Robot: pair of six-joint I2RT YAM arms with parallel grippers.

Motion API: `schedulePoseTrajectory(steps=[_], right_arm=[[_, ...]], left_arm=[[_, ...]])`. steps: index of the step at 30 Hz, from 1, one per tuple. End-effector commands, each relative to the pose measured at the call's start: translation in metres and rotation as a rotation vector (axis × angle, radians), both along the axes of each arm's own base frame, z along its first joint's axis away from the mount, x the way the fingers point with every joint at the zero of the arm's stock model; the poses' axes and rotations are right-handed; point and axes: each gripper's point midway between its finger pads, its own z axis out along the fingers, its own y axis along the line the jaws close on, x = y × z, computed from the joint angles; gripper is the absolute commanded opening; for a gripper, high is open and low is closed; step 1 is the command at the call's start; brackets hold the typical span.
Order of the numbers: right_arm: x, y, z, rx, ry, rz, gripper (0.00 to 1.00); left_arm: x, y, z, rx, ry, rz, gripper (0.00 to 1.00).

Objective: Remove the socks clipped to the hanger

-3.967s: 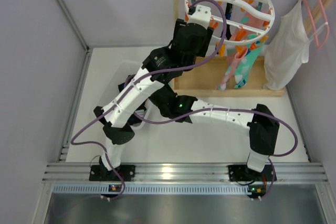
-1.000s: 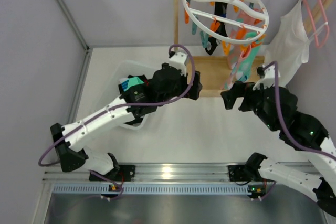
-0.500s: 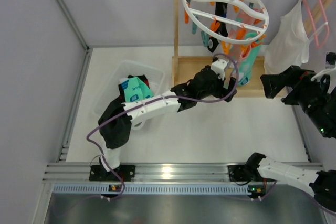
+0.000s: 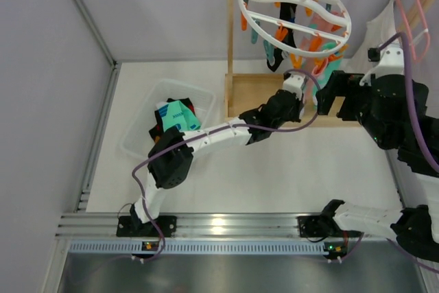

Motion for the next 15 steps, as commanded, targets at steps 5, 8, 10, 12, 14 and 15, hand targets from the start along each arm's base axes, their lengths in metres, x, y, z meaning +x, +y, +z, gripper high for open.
schedulePoseTrajectory(steps=[5,8,10,12,14,15], right_arm=[[0.041,0.025,0.027,0.115,-0.055,0.047,0.97],[0.056,0.029,0.033,0.138,-0.074,0.081,0.96],[0.064,0.027,0.033,0.133,-0.073,0.075,0.93],[0.079,0.028,0.031,0.114,-0.052,0.068,0.89],[0.094,0.035,0.024,0.097,-0.025,0.072,0.79],[0.098,0.034,0.028,0.094,-0.034,0.063,0.76]], left_arm=[[-0.029,0.029,0.07,-0.142,-0.052,0.077,0.0],[-0.036,0.041,0.073,-0.143,-0.047,0.076,0.0],[-0.038,0.047,0.074,-0.142,-0.047,0.084,0.0],[-0.038,0.056,0.073,-0.138,-0.046,0.11,0.0],[-0.039,0.062,0.077,-0.132,-0.06,0.122,0.0],[-0.04,0.064,0.078,-0.117,-0.068,0.128,0.0]])
